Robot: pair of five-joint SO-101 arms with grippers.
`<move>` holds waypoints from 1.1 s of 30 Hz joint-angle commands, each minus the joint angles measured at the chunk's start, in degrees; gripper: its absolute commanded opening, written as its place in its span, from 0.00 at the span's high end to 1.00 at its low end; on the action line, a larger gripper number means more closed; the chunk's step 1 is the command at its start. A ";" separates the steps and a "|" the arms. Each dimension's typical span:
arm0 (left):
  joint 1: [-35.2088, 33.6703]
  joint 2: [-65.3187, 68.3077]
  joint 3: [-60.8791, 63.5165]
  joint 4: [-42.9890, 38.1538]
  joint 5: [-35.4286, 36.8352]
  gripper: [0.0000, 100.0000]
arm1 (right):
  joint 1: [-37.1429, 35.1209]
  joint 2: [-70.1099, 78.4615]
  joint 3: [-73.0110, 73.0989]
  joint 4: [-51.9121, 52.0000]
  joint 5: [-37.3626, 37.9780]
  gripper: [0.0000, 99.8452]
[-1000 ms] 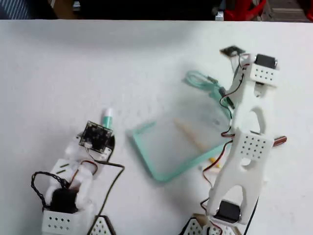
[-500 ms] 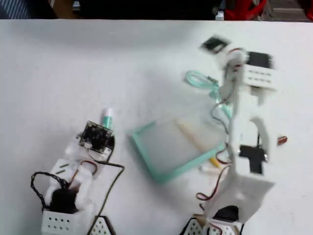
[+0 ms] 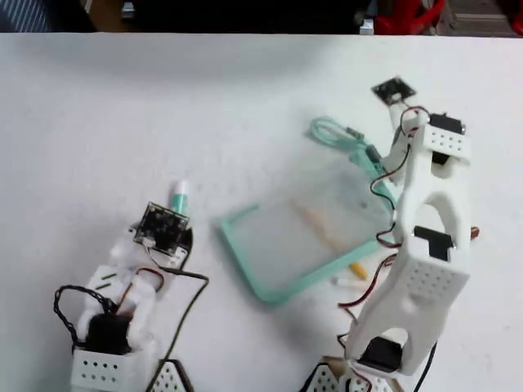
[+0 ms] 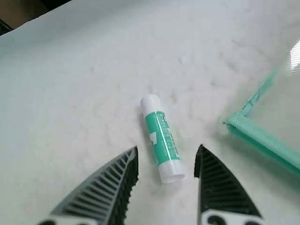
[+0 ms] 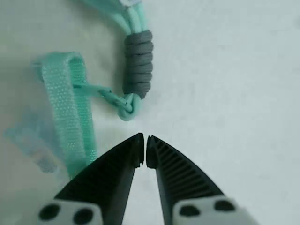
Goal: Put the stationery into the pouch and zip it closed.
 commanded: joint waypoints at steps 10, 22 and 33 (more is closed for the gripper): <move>0.04 -0.66 -0.18 -2.20 0.00 0.80 | -12.70 -1.71 -0.35 22.11 0.53 0.98; 0.04 -0.66 -0.18 -2.20 -0.09 0.80 | -15.16 -18.68 -0.35 26.86 0.44 0.98; 0.04 -0.66 -0.18 -2.11 -0.09 0.80 | -15.52 -13.58 -9.14 19.12 -22.42 0.77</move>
